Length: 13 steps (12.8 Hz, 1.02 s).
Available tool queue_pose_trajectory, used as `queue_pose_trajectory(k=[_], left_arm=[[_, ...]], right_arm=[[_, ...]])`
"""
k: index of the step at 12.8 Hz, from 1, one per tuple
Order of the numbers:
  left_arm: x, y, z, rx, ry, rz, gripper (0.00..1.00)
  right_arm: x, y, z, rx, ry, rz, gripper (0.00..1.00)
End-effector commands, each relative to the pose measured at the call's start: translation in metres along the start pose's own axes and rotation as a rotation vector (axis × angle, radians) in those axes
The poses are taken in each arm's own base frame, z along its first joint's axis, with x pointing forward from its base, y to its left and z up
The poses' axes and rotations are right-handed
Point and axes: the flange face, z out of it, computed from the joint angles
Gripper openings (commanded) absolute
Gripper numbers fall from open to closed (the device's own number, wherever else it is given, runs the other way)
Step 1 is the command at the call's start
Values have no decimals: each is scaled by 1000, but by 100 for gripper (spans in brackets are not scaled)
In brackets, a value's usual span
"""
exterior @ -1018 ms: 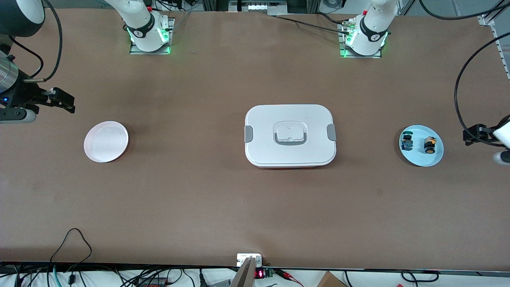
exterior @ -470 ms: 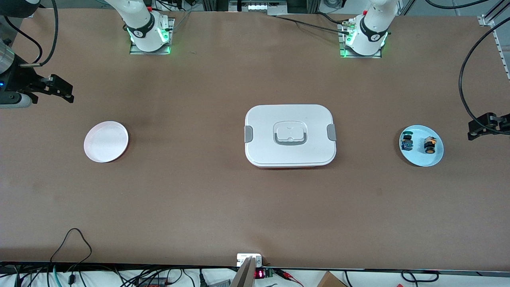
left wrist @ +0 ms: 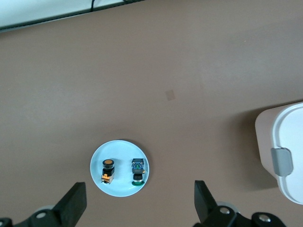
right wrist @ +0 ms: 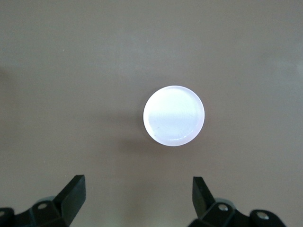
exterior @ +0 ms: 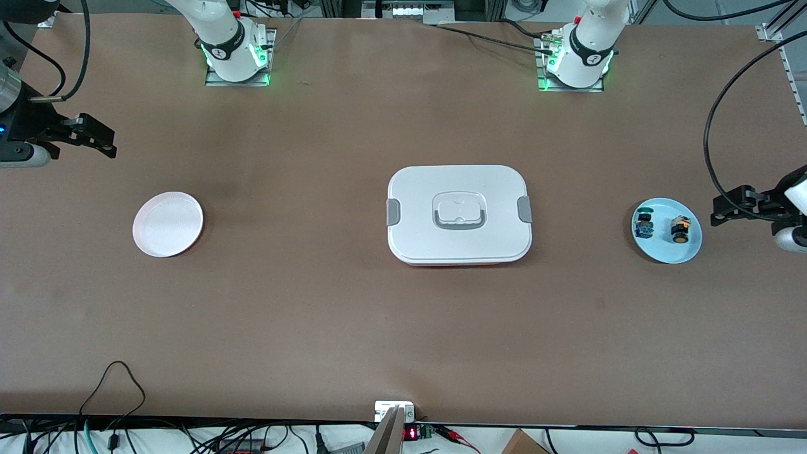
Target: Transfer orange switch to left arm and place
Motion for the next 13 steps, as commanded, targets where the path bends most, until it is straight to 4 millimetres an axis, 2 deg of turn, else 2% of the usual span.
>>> queue_pose_trajectory(k=[1,4,5,7,9,10,13], left_arm=[[-2,5,-9,2,9,0,100],[-3,6,-10,8,10,7,100],[-8,10,-19,19,22,6,100],[-16,58,-27,80,13,47,100],[-16,72,-27,126,-2,35,100],[-18,66,-26,104,-6,6,100],[-40,54,-20,-1,-18,-70,100]], right_arm=[[-5,1,-7,15,-7,19,100],[-5,3,-7,15,-7,22,100],[-5,3,-7,16,-7,22,100],[-5,2,-7,16,-8,20,100],[-5,1,-7,47,-7,26,100],[-5,8,-6,52,-7,40,100],[-5,7,-7,52,-6,35,100]])
